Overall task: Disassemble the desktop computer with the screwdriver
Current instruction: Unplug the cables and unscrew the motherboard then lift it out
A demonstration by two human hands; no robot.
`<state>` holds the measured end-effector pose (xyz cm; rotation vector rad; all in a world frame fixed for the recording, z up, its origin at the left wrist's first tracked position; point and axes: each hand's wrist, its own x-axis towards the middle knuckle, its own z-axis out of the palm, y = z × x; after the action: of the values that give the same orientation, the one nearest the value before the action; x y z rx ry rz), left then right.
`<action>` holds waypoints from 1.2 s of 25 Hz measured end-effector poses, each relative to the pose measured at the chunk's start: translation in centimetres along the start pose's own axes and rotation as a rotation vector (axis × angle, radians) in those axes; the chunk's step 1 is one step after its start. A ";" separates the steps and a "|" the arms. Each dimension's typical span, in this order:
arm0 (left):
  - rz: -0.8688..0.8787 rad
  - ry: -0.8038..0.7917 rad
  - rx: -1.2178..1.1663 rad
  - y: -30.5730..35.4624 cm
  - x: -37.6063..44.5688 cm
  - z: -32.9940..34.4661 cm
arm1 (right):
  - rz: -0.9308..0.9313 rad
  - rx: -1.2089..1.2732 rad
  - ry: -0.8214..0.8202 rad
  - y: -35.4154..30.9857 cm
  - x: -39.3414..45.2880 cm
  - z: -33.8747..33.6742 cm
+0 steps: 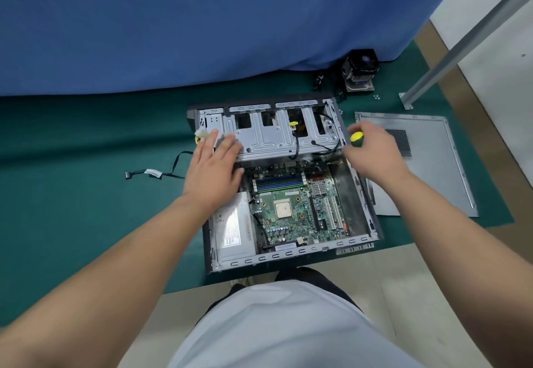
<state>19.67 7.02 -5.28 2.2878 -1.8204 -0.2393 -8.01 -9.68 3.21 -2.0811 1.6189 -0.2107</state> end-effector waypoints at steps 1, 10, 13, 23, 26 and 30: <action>0.015 0.007 -0.053 1.0 0.0 -0.4 | -0.021 0.075 0.027 -1.3 -0.2 -0.5; -0.009 -0.366 -0.710 9.4 -2.6 -0.3 | 0.219 1.195 -0.156 -9.5 -1.1 4.7; -0.087 -0.333 -0.724 8.6 -2.8 0.0 | 0.221 1.247 -0.142 -9.4 -1.4 6.3; 0.137 -0.078 -0.276 3.9 -1.1 -1.6 | -0.057 0.655 -0.112 -7.2 -3.0 4.5; 0.083 0.098 -0.072 0.3 -0.2 -1.3 | -0.091 0.516 -0.068 -6.2 -3.7 5.4; -0.001 0.004 0.036 -2.1 0.6 0.6 | -0.133 0.420 -0.090 -5.2 -4.3 7.8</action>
<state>21.61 6.90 -6.41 2.3111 -1.8370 -0.2036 -1.49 -2.45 -0.38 -1.8414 1.2560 -0.4536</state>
